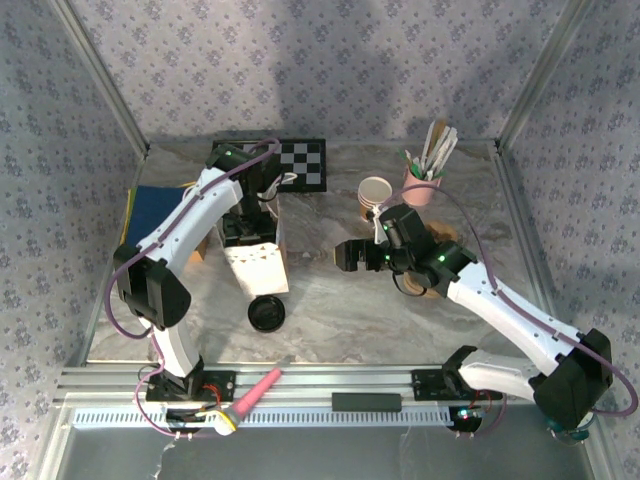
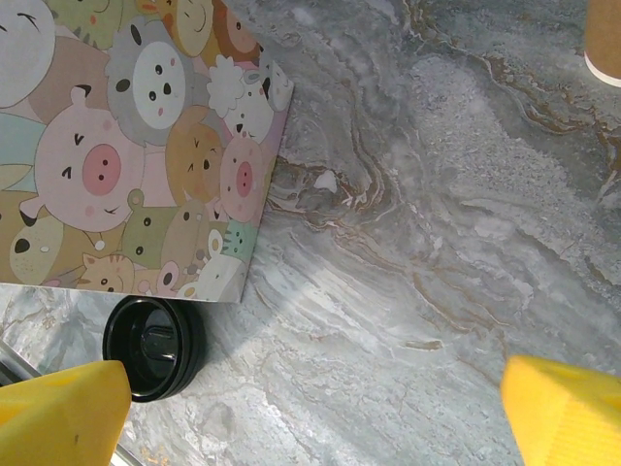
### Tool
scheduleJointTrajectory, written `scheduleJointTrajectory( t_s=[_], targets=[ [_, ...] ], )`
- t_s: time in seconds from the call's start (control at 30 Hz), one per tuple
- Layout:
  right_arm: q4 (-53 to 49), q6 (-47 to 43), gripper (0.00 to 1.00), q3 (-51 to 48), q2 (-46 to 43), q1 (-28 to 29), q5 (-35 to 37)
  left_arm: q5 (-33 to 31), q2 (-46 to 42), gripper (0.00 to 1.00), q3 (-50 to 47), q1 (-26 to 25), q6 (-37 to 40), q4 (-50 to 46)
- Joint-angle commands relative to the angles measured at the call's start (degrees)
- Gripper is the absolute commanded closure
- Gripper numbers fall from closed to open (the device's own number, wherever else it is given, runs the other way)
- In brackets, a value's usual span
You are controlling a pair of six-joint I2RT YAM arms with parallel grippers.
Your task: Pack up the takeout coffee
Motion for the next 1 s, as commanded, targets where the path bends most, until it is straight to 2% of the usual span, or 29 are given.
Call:
scheduleJointTrajectory(
  t_s=[0.0, 0.2, 0.97],
  targets=[
    [0.5, 0.0, 0.00, -0.7, -1.1, -0.5, 0.1, 2.3, -1.4, 0.48, -0.1, 0.3, -3.3, -0.7],
    [1.0, 0.1, 0.00, -1.6, -1.7, -0.9, 0.0, 3.5, -1.8, 0.48, -2.1, 0.3, -5.0, 0.7],
    [1.1, 0.8, 0.00, -2.3, -2.1, -1.7, -0.2, 2.5, -2.3, 0.48, -4.8, 0.7, -3.8, 1.6]
  ],
)
